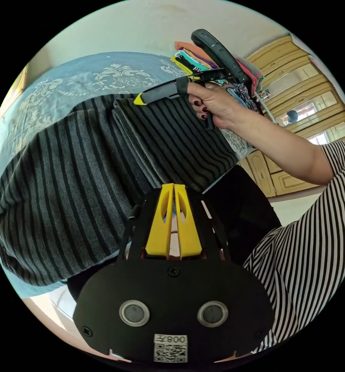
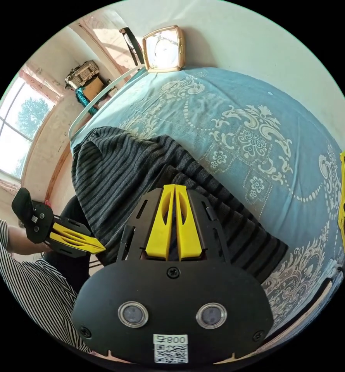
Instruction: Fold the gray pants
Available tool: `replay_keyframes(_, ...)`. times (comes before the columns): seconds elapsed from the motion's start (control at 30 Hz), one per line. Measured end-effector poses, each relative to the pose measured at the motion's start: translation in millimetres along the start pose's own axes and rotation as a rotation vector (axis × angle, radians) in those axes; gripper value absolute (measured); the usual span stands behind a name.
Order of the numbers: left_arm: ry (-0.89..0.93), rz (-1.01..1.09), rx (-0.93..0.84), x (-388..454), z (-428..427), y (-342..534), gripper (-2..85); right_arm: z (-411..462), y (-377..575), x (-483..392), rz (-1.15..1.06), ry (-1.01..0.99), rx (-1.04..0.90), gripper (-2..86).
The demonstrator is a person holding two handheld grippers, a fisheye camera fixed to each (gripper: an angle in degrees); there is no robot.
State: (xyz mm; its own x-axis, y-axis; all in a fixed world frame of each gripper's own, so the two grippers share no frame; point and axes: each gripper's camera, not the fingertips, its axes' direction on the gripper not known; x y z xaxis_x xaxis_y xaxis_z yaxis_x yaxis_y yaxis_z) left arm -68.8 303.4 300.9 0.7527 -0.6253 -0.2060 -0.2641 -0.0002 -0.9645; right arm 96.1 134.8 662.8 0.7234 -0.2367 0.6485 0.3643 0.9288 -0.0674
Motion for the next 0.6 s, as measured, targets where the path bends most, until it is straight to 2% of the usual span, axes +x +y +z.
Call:
replay_keyframes(0.13,-0.031,0.071,-0.024,34,4,-1,0.1,-39,59,7,0.009,-0.097,0.04,0.0)
replay_keyframes(0.2,-0.082,0.056,-0.084,42,15,-1,0.1,-40,90,4,0.017,-0.116,-0.008,0.0)
replay_keyframes(0.33,-0.073,0.055,-0.07,60,22,-3,0.1,-10,149,5,0.083,-0.15,-0.173,0.1)
replay_keyframes(0.37,-0.086,0.061,-0.084,67,24,-6,0.1,-9,160,12,0.131,-0.168,-0.108,0.1)
replay_keyframes(0.43,-0.108,0.07,-0.096,79,24,-9,0.1,-17,163,23,0.175,-0.201,-0.106,0.1)
replay_keyframes(0.53,-0.149,0.091,-0.103,99,25,-12,0.1,-35,169,28,0.12,-0.134,-0.046,0.1)
replay_keyframes(0.6,-0.152,0.083,-0.106,108,26,-13,0.1,-27,176,35,0.119,-0.129,-0.115,0.2)
